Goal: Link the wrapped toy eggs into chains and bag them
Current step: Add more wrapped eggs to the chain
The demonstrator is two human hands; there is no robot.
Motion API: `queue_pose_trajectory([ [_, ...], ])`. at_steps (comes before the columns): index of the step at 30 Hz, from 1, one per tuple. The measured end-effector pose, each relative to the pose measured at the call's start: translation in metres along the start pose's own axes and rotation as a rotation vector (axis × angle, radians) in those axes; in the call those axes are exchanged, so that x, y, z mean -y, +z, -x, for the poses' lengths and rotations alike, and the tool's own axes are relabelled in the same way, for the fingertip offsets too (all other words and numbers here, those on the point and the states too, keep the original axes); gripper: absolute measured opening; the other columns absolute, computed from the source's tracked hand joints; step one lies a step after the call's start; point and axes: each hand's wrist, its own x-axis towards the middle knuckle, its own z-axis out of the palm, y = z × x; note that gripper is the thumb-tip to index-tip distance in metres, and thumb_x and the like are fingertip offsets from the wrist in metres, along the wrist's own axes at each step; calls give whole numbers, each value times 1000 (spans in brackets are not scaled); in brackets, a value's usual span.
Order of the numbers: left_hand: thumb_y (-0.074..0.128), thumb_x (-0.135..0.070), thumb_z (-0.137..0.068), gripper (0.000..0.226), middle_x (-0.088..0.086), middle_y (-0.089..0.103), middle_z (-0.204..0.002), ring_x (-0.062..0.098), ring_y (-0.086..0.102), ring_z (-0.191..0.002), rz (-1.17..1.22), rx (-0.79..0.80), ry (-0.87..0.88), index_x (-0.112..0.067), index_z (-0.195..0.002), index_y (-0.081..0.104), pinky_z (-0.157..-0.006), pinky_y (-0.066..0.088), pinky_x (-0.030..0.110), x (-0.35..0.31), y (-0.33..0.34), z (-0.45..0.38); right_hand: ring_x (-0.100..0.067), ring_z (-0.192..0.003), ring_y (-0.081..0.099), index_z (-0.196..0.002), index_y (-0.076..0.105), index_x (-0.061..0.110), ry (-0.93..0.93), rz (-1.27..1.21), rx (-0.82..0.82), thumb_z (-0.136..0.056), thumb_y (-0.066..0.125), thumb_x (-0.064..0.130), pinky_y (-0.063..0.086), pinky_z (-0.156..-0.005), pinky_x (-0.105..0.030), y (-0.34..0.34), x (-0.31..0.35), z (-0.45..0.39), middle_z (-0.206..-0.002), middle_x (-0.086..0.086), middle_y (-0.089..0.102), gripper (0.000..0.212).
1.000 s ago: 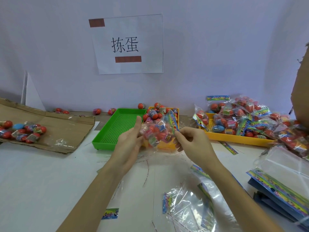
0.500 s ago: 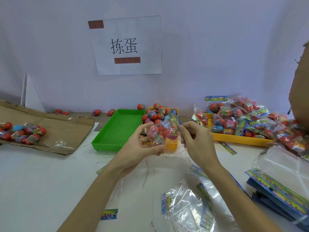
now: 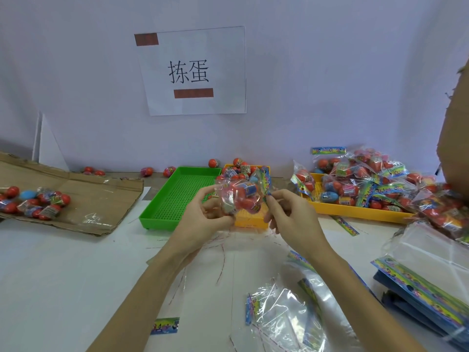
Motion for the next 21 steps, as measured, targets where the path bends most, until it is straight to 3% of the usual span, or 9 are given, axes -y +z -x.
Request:
queue_pose_trajectory([
  [2, 79, 13, -78, 65, 4, 77, -97, 20, 67, -87, -72, -109, 107, -25, -127, 62, -84, 61, 48, 1, 3, 1, -18, -65, 70, -120, 62, 12, 126, -141, 16, -104, 58, 25, 59, -61, -34, 5, 2, 2, -82, -6, 74, 22],
  [5, 77, 11, -80, 50, -12, 72, -94, 8, 66, -84, -376, -294, 455, -26, -113, 67, -79, 57, 26, 0, 6, 2, -27, -69, 75, -130, 52, 9, 371, -499, -18, -98, 66, 33, 61, -60, -33, 13, 11, 7, -96, -18, 73, 42],
  [8, 78, 10, -83, 40, -8, 68, -104, 3, 62, -93, -698, -335, 799, -13, -114, 69, -83, 49, 14, 1, 10, 5, -30, -82, 78, -121, 62, -4, 547, -783, 207, -97, 58, 53, 61, -62, -28, 13, 21, 9, -100, -25, 76, 61],
  [10, 74, 12, -86, 35, 1, 68, -109, 14, 63, -98, -845, -283, 930, -6, -115, 71, -88, 52, 23, 4, 12, 7, -34, -94, 77, -111, 71, -5, 605, -908, 383, -96, 47, 67, 62, -66, -30, 10, 26, 10, -107, -27, 74, 78],
  [12, 68, 9, -90, 33, 8, 66, -113, 25, 65, -97, -1004, -222, 1016, -6, -118, 73, -86, 56, 36, 6, 13, 8, -37, -98, 76, -106, 76, -3, 574, -986, 397, -94, 47, 70, 63, -70, -34, 6, 27, 9, -110, -29, 73, 79],
  [14, 66, 10, -89, 41, 10, 61, -119, 26, 62, -97, -1035, -130, 988, -9, -124, 72, -86, 56, 37, 7, 11, 7, -36, -102, 75, -113, 74, -1, 475, -941, 357, -98, 56, 56, 63, -78, -35, 3, 26, 7, -111, -27, 73, 61],
  [16, 63, 15, -87, 53, 6, 53, -129, 21, 59, -107, -888, -12, 842, -15, -130, 68, -92, 53, 30, 4, 12, 6, -31, -103, 74, -121, 70, 1, 395, -833, 318, -102, 60, 36, 62, -82, -35, 1, 19, 6, -112, -19, 75, 41],
  [18, 57, 14, -85, 58, 3, 54, -129, 18, 59, -111, -679, -7, 648, -21, -132, 61, -96, 53, 29, 5, 15, 7, -25, -96, 75, -126, 66, 4, 375, -735, 283, -105, 57, 25, 60, -76, -32, -1, 13, 4, -109, -12, 77, 31],
  [21, 67, -6, -100, 34, 8, 70, -107, 22, 69, -102, -343, -77, 320, -21, -129, 57, -97, 56, 45, 3, 17, 6, -24, -91, 73, -128, 65, 8, 345, -597, 313, -106, 54, 23, 54, -78, -33, -6, 13, 2, -113, -13, 76, 29],
])
